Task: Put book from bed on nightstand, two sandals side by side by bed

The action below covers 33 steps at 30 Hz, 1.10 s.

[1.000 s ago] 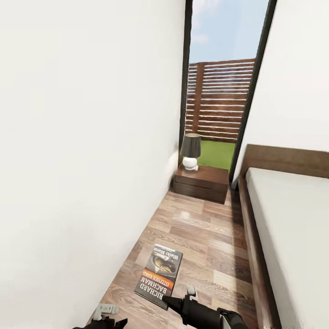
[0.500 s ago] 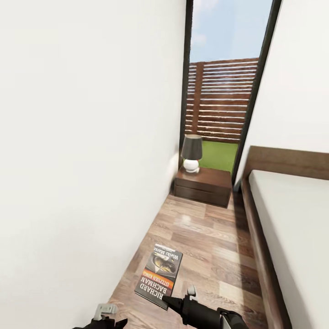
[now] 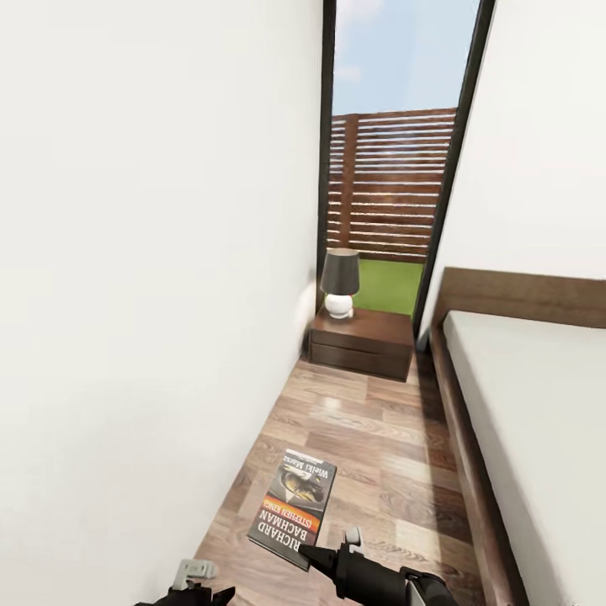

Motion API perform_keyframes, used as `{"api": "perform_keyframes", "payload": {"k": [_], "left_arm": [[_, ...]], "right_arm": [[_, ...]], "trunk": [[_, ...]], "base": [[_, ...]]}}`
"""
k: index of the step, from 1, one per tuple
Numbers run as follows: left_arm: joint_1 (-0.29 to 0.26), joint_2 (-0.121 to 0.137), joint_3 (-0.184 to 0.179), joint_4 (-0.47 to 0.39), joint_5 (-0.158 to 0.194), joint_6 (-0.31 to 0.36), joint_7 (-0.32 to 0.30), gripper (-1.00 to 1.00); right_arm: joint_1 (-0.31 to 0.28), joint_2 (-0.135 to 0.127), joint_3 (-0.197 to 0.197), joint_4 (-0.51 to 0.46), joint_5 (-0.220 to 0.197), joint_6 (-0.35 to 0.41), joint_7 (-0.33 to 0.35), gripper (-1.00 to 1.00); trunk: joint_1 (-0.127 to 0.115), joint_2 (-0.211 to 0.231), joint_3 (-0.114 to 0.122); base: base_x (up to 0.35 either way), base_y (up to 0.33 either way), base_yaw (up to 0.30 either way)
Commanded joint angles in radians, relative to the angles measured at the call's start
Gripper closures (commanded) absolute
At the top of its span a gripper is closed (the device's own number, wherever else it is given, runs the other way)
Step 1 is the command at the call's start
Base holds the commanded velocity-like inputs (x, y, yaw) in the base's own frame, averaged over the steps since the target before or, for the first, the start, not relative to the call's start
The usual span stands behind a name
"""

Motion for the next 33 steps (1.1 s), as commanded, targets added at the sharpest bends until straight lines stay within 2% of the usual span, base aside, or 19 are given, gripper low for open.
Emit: {"api": "perform_keyframes", "payload": {"k": [1, 13, 20, 33], "left_arm": [[-0.001, 0.000, 0.004, 0.001, 0.004, 0.000, -0.005, -1.00], [-0.001, 0.000, 0.004, 0.001, 0.004, 0.000, -0.005, -1.00], [-0.001, 0.000, 0.004, 0.001, 0.004, 0.000, -0.005, -1.00], [-0.001, 0.000, 0.004, 0.001, 0.004, 0.000, -0.005, -1.00]], "right_arm": [[-0.001, 0.001, -0.004, 0.000, 0.000, 0.009, 0.003, 1.00], [-0.001, 0.001, -0.004, 0.000, 0.001, 0.009, 0.003, 1.00], [-0.001, 0.001, -0.004, 0.000, 0.001, 0.009, 0.003, 1.00], [-0.001, 0.001, -0.004, 0.000, 0.001, 0.009, 0.003, 1.00]], "trunk": [[0.000, -0.001, -0.001], [0.000, -0.001, -0.001], [0.000, -0.001, -0.001], [0.000, -0.001, -0.001]], "base": [[0.023, 0.009, -0.057], [0.211, 0.145, -0.008], [0.138, 0.044, -0.007], [0.003, 0.001, -0.253]]}}
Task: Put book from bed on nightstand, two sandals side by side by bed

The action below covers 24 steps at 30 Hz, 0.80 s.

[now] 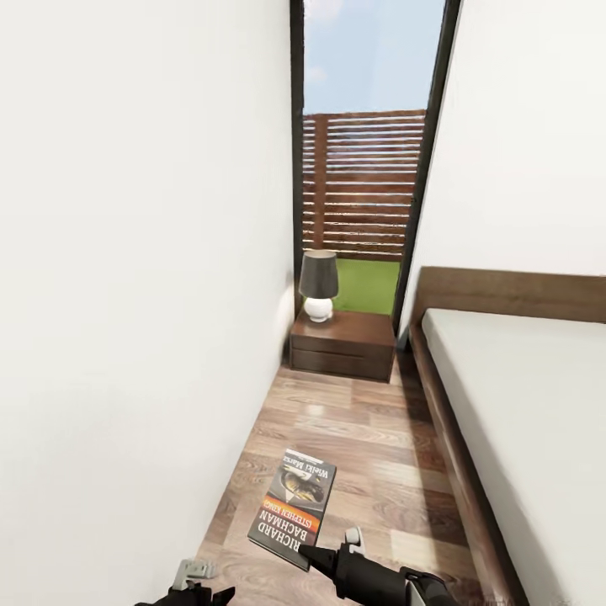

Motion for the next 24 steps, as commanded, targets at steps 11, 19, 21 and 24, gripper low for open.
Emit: {"api": "perform_keyframes", "payload": {"k": [11, 19, 21, 24], "left_arm": [[0.000, 0.000, 0.004, 0.001, 0.004, 0.000, -0.005, -1.00], [0.000, 0.000, 0.004, 0.001, 0.004, 0.000, -0.005, -1.00], [0.000, 0.000, 0.004, 0.001, 0.004, 0.000, -0.005, -1.00], [0.000, 0.000, 0.004, 0.001, 0.004, 0.000, -0.005, -1.00]], "right_arm": [[-0.001, 0.001, -0.005, 0.000, -0.001, 0.009, 0.002, 1.00], [-0.001, 0.001, -0.005, 0.000, -0.001, 0.009, 0.002, 1.00], [-0.001, 0.001, -0.005, 0.000, -0.001, 0.009, 0.002, 1.00], [-0.001, 0.001, -0.005, 0.000, -0.001, 0.009, 0.002, 1.00]], "trunk": [[0.000, -0.001, -0.001], [0.000, -0.001, -0.001], [0.000, -0.001, -0.001], [0.000, -0.001, -0.001]], "base": [[0.000, 0.000, -0.279], [0.000, 0.000, -0.271], [0.000, 0.000, -0.246], [0.064, 0.008, -0.125]]}}
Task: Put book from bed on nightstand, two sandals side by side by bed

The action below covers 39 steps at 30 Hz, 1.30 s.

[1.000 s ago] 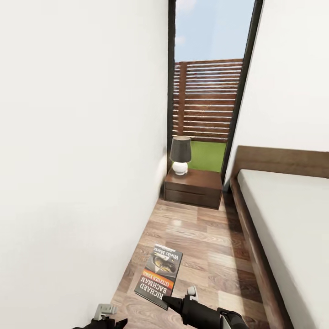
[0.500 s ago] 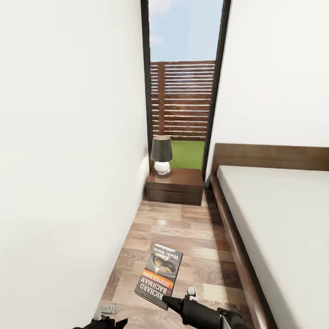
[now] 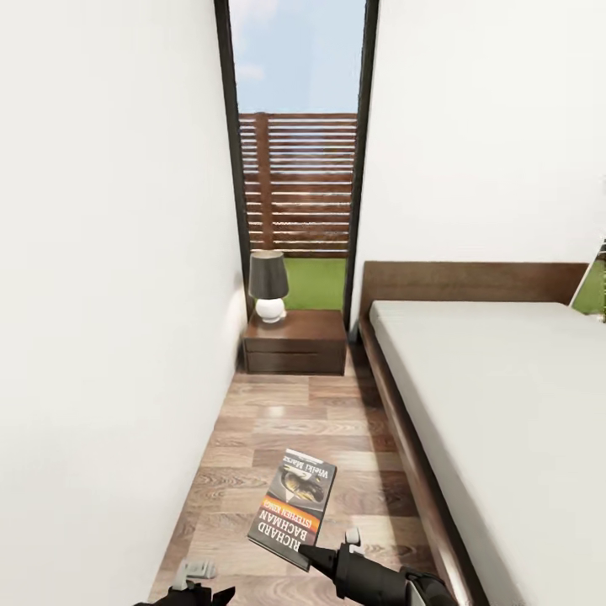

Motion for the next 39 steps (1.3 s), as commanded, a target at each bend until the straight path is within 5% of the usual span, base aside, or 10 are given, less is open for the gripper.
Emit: {"api": "perform_keyframes", "payload": {"k": [1, 39], "left_arm": [[-0.001, 0.000, 0.004, 0.001, 0.004, 0.000, -0.005, -1.00], [-0.001, 0.000, 0.004, 0.001, 0.004, 0.000, -0.005, -1.00]], "right_arm": [[-0.001, 0.001, -0.004, 0.000, 0.000, 0.009, 0.002, 1.00], [-0.001, 0.001, -0.004, 0.001, -0.001, 0.009, 0.002, 1.00]], "trunk": [[0.000, -0.001, -0.001], [0.000, -0.001, -0.001]], "base": [[0.180, 0.045, -0.057], [0.181, 0.028, -0.003]]}}
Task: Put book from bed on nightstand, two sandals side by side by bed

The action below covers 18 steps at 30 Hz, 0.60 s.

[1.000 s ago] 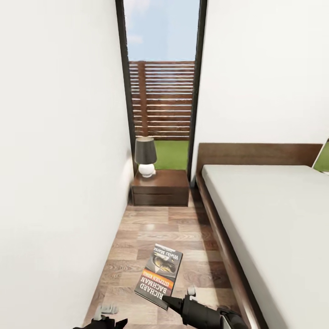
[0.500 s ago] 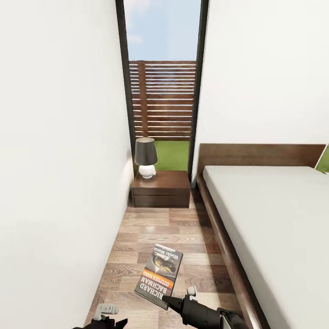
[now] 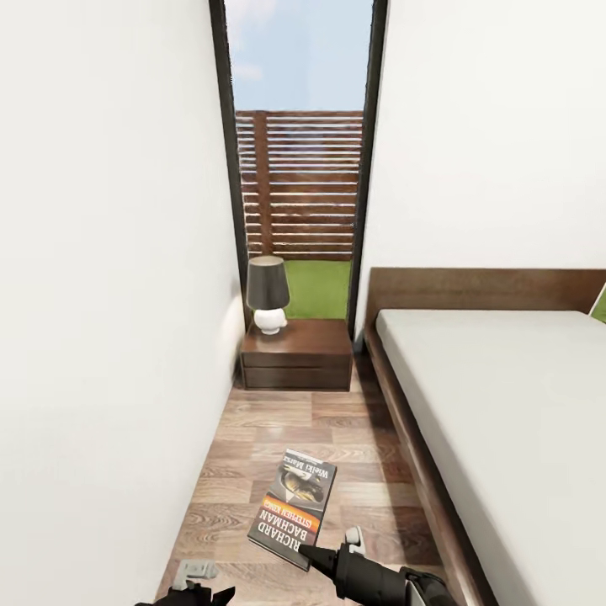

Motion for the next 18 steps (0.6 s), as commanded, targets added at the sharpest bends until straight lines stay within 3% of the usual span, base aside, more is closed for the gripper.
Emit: {"api": "perform_keyframes", "payload": {"k": [1, 18], "left_arm": [[-0.001, 0.000, 0.004, 0.001, 0.004, 0.000, -0.005, -1.00], [-0.001, 0.000, 0.004, 0.001, 0.004, 0.000, -0.005, -1.00]], "right_arm": [[-0.001, 0.001, -0.004, 0.000, -0.001, 0.009, 0.003, 1.00], [-0.001, 0.001, -0.004, -0.001, -0.001, 0.009, 0.003, 1.00]], "trunk": [[0.001, 0.000, -0.001], [0.001, 0.000, -0.001]], "base": [[0.319, 0.000, 0.000], [0.320, 0.000, 0.000]]}}
